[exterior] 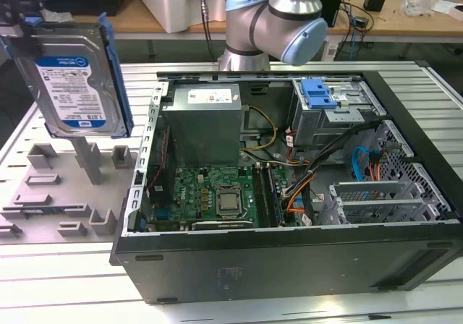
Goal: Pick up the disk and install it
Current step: 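Pick up the disk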
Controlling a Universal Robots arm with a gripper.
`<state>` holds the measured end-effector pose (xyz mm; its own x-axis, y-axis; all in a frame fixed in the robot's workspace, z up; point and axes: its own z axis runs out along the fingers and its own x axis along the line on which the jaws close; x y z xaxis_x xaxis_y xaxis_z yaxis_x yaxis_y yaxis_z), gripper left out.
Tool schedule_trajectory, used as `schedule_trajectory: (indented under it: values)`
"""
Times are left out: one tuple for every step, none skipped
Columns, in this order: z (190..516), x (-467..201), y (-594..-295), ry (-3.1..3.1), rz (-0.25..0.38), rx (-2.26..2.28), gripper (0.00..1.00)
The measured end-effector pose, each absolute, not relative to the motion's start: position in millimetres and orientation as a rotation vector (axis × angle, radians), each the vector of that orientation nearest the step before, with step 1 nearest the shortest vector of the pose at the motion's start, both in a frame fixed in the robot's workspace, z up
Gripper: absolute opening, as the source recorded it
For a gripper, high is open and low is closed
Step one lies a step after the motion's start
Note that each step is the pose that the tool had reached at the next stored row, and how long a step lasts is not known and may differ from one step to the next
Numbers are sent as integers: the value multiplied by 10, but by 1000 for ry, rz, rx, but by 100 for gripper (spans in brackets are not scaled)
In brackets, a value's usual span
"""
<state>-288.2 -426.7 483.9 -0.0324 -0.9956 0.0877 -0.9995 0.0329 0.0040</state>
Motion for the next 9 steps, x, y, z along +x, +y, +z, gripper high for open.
schedule_trajectory:
  values:
    - [4840,-2854,-4270,-2209,89,2138,36]
    - [4842,-2810,-4274,-2208,88,2138,36]
    - [4842,-2784,-4277,-2208,87,2137,36]
    - [4844,-2716,-4285,-2208,86,2137,36]
    - [4845,-2686,-4288,-2207,85,2137,36]
    - [4846,-2659,-4292,-2207,85,2136,36]
    - [4847,-2598,-4300,-2206,84,2136,36]
    - [4849,-2497,-4313,-2205,81,2135,36]
    - [4850,-2432,-4321,-2204,80,2134,36]
